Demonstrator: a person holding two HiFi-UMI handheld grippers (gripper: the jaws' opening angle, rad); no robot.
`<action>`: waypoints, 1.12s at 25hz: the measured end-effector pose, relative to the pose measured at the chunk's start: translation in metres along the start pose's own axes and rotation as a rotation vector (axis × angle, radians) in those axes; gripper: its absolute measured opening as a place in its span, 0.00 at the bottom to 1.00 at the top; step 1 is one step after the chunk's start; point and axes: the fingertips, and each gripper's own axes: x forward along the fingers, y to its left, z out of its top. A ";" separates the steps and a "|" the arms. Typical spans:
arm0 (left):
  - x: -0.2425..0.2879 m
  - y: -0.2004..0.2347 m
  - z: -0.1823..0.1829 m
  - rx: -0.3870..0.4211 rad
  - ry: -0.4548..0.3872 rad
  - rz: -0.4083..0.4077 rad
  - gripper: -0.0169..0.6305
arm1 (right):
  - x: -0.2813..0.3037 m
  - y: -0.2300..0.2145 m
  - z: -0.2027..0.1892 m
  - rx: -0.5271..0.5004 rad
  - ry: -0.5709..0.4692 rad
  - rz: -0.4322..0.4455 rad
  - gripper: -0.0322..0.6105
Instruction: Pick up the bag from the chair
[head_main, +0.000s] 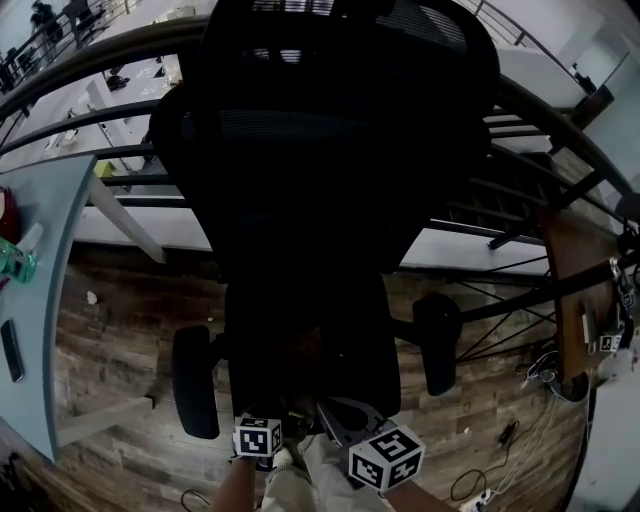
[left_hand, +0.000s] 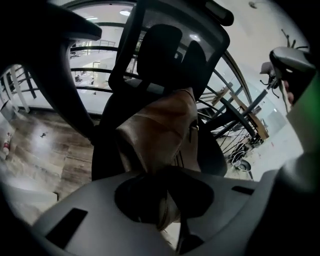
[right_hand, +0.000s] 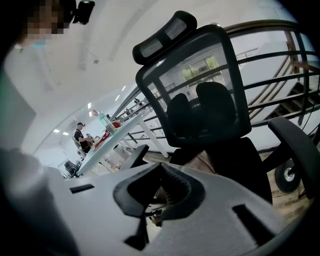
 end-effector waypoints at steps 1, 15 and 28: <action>-0.002 -0.004 0.000 0.017 0.004 -0.008 0.08 | -0.002 0.002 0.001 0.000 -0.006 -0.001 0.05; -0.067 -0.052 0.004 0.054 -0.048 -0.080 0.05 | -0.053 0.019 0.010 -0.001 -0.086 -0.048 0.05; -0.148 -0.102 0.015 0.062 -0.161 -0.161 0.05 | -0.099 0.048 0.008 -0.002 -0.140 -0.071 0.05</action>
